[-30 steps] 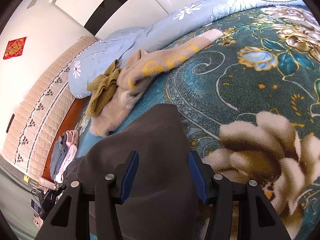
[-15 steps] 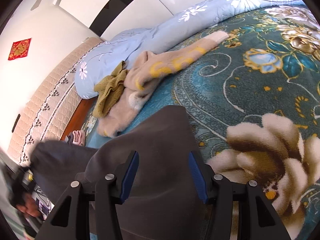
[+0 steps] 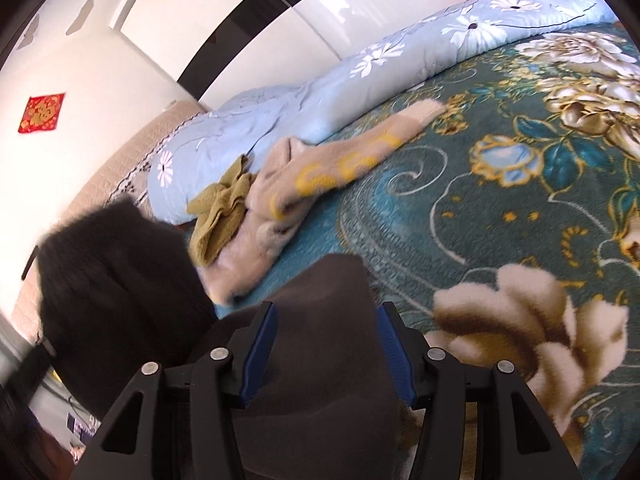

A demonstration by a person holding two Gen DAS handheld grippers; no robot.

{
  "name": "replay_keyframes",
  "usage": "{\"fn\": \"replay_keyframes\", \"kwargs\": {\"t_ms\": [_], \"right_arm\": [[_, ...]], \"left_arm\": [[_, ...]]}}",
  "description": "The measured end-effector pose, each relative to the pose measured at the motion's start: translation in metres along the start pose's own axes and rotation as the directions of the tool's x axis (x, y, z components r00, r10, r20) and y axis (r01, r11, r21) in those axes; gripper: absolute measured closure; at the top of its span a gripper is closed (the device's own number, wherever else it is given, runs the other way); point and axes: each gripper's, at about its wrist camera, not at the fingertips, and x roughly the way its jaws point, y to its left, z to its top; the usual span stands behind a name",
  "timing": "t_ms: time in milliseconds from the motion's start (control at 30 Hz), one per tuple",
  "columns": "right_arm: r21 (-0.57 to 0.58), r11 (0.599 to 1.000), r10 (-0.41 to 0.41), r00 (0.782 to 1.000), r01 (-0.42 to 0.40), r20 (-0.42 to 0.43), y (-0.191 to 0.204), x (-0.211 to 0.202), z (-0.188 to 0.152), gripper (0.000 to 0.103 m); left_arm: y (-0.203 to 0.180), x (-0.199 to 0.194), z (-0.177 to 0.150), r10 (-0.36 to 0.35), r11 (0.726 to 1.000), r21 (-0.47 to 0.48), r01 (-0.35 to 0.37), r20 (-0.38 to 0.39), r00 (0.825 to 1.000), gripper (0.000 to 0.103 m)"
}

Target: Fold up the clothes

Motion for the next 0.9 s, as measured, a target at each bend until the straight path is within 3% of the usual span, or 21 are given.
{"fn": "replay_keyframes", "kwargs": {"t_ms": [133,233,400,533,767,867,900], "right_arm": [[0.054,0.998,-0.016,1.000,0.015,0.021,-0.011,-0.003,0.006,0.048],[0.093,0.995,-0.033,0.999,0.030,0.037,-0.020,-0.007,0.008,0.048],[0.139,0.989,-0.055,0.997,0.046,0.056,-0.030,-0.011,0.012,0.048],[0.139,0.989,-0.065,0.996,0.056,0.057,-0.031,-0.011,0.012,0.048],[0.155,0.987,-0.051,0.995,0.038,0.080,-0.034,-0.017,0.013,0.048],[0.184,0.983,-0.017,0.995,-0.001,0.096,-0.037,-0.023,0.015,0.048],[0.190,0.982,0.001,0.995,-0.021,0.103,-0.037,-0.024,0.016,0.048]], "left_arm": [[-0.032,0.019,-0.025,-0.014,0.998,0.061,0.018,-0.075,0.997,0.071],[-0.038,0.029,-0.038,-0.036,0.998,0.050,0.044,-0.142,0.989,0.071],[-0.037,0.022,-0.036,-0.041,0.998,0.045,0.049,-0.170,0.985,0.068],[-0.031,0.012,-0.029,-0.102,0.995,-0.001,0.103,-0.188,0.977,0.049],[-0.007,-0.023,-0.010,-0.232,0.970,-0.092,0.224,-0.098,0.968,0.048],[0.041,-0.031,-0.007,-0.188,0.962,-0.207,0.178,-0.027,0.982,0.043],[0.061,-0.026,-0.012,-0.126,0.960,-0.257,0.112,-0.038,0.991,0.042]]}}
